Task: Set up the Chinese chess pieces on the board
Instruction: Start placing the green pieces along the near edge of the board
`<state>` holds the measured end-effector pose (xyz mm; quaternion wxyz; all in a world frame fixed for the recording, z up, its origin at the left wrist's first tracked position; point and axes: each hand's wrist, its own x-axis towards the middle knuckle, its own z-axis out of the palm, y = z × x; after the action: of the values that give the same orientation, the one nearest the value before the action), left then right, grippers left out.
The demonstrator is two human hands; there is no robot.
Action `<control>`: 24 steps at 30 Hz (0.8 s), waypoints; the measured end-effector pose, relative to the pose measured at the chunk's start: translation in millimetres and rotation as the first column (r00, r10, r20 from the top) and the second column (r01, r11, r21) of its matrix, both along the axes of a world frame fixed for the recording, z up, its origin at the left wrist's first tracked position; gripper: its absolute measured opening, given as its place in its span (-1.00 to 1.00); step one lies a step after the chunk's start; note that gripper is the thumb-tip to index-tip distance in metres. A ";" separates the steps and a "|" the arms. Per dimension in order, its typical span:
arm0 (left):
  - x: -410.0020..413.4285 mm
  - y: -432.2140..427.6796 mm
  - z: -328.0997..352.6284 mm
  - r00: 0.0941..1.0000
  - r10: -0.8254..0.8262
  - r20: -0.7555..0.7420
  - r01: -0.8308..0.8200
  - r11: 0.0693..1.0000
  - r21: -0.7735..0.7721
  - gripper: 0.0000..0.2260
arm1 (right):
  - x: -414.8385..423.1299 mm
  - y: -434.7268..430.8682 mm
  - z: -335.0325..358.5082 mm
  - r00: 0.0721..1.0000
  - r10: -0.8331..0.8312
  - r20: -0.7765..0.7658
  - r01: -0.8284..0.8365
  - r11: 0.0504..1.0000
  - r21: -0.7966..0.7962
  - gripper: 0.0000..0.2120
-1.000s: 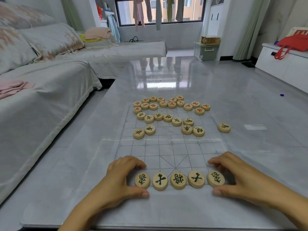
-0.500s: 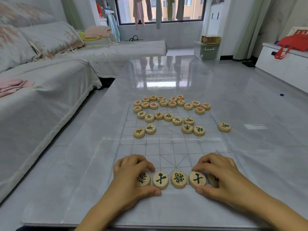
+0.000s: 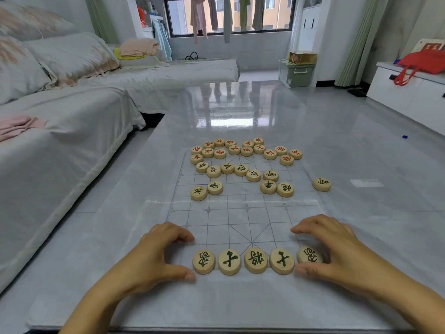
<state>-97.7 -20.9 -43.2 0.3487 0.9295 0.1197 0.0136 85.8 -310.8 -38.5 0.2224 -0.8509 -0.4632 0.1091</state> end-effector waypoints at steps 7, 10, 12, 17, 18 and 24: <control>4.3 -6.0 -5.5 1.000 -0.009 -0.016 0.010 0.999 0.053 -0.34 | -11.7 9.8 -11.5 0.994 0.070 0.082 -0.069 0.998 -0.015 -0.17; 6.4 -7.9 -10.0 1.000 -0.014 0.020 0.013 0.998 0.060 -0.40 | -12.1 10.1 -11.1 0.991 0.079 0.108 -0.074 0.996 -0.048 -0.09; 6.9 -8.5 -11.6 0.999 -0.027 0.031 0.025 0.998 0.064 -0.43 | -8.1 7.2 -5.1 0.995 0.079 0.055 -0.074 0.994 -0.078 -0.14; 6.6 -9.3 -13.4 0.999 -0.041 0.036 0.038 0.996 0.083 -0.42 | 16.4 -14.9 10.6 0.996 0.017 -0.089 -0.025 0.996 -0.090 -0.22; 6.6 -9.4 -13.0 0.999 -0.038 0.033 0.035 0.996 0.082 -0.41 | 18.3 -18.0 11.3 0.994 0.008 -0.105 -0.018 0.995 -0.098 -0.22; 7.5 -7.0 -10.5 0.999 -0.037 0.015 0.036 0.997 0.070 -0.33 | 11.4 -14.5 8.0 0.995 0.039 -0.090 -0.051 0.990 -0.133 -0.58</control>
<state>-90.2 -27.9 -53.7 0.3174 0.9429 0.0993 0.0188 97.2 -325.3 -30.4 0.1818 -0.8477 -0.4638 0.1823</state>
